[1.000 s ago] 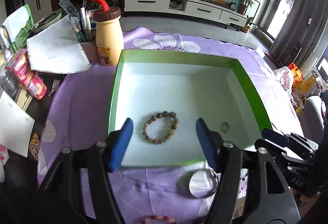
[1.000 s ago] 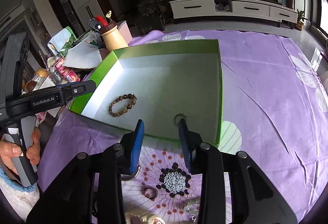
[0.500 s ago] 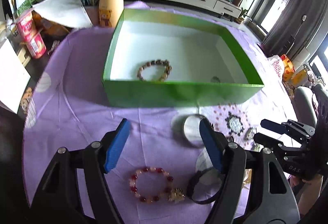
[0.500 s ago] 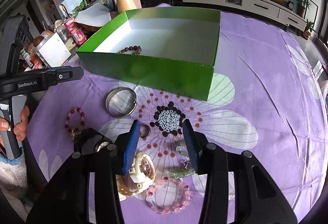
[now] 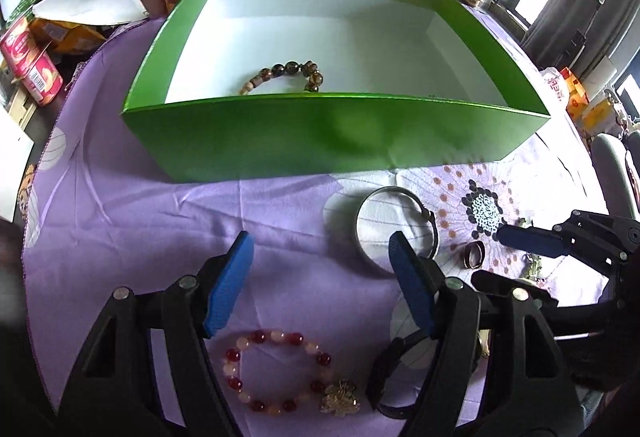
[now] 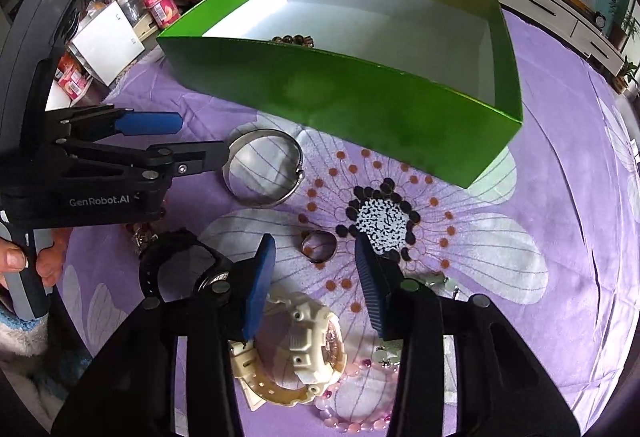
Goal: Organize jewelry
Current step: 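Grasp the silver bangle with the left tool while the right tool grasps a thin dark ring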
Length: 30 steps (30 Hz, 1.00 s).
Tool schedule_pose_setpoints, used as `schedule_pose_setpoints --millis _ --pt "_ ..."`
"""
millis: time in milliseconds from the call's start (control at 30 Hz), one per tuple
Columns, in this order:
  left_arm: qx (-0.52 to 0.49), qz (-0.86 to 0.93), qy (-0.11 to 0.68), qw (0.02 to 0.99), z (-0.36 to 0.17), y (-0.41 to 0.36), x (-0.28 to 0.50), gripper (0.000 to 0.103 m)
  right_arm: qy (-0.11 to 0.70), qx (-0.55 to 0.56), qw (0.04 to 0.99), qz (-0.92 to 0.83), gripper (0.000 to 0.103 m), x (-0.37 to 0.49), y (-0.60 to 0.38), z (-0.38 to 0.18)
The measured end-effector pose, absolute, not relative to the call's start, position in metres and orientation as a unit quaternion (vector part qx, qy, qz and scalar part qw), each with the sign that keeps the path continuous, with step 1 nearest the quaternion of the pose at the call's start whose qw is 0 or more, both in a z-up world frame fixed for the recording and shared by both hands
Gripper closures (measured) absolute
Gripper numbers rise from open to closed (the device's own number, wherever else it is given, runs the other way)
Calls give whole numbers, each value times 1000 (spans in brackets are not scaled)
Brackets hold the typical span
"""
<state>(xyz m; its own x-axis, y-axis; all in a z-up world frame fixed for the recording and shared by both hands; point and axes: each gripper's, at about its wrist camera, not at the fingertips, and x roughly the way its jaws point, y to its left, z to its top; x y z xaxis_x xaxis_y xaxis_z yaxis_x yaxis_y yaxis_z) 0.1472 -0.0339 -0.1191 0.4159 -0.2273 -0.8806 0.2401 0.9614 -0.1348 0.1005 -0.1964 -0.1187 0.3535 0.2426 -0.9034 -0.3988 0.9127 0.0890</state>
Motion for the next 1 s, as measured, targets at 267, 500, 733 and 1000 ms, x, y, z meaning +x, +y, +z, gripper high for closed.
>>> schedule_pose_setpoints --millis 267,500,733,1000 --pt "61 -136 517 843 -128 -56 157 53 546 -113 811 178 81 104 -179 -128" --pt "81 -151 499 849 -126 -71 155 94 535 -96 822 172 83 104 -180 -132" --pt "47 -151 485 860 -119 -55 148 99 516 -44 838 169 83 95 -198 -122" --pt "30 -149 452 879 -85 -36 135 99 492 -5 855 166 83 84 -219 -104"
